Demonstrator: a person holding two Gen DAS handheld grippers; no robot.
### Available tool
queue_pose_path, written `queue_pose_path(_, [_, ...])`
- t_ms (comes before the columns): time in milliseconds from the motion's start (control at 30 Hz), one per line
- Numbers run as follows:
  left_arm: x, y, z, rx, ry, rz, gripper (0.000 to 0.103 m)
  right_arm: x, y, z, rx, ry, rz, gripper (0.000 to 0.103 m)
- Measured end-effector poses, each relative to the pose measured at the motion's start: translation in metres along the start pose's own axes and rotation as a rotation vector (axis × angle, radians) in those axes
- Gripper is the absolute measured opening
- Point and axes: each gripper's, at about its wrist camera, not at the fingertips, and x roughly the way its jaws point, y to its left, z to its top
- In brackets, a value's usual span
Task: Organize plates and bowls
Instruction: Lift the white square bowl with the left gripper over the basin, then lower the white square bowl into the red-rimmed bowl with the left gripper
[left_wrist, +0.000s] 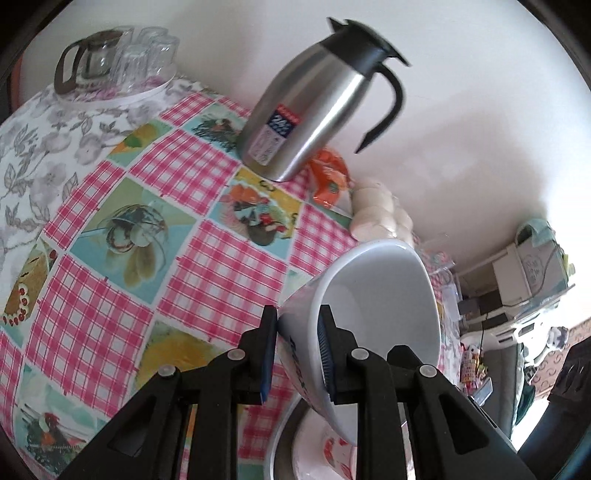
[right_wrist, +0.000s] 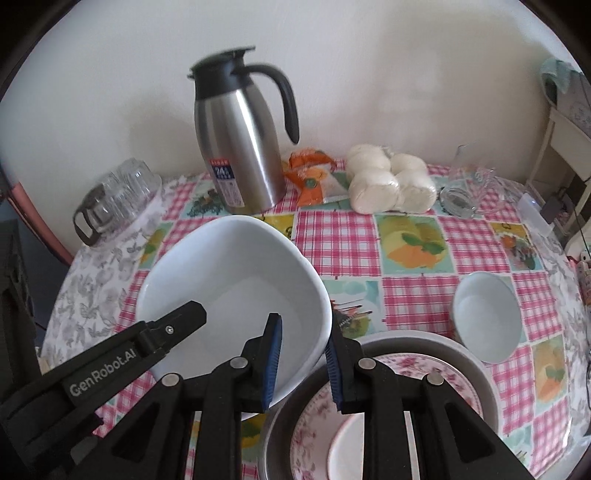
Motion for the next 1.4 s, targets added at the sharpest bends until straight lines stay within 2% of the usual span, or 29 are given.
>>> queue_pose_path(467, [-0.02, -0.074, -0.034, 0.182, -0.021, 0.009, 0.023, -0.05, -0.063, -0.029, 0.088, -0.104, 0.034, 0.026])
queue_pose_path(767, [-0.015, -0.104, -0.053, 0.249, -0.011, 0.038, 0.023, -0.059, -0.098, -0.044, 0.139, -0.099, 0.049, 0.027])
queue_pose_path(1100, [-0.01, -0.124, -0.077, 0.299, -0.017, 0.097, 0.023, -0.069, -0.119, -0.057, 0.144, -0.098, 0.072, 0.027])
queue_pose_path(1400, [-0.006, -0.141, -0.095, 0.319, -0.004, 0.093, 0.023, -0.076, -0.146, -0.065, 0.178, -0.097, 0.077, 0.027])
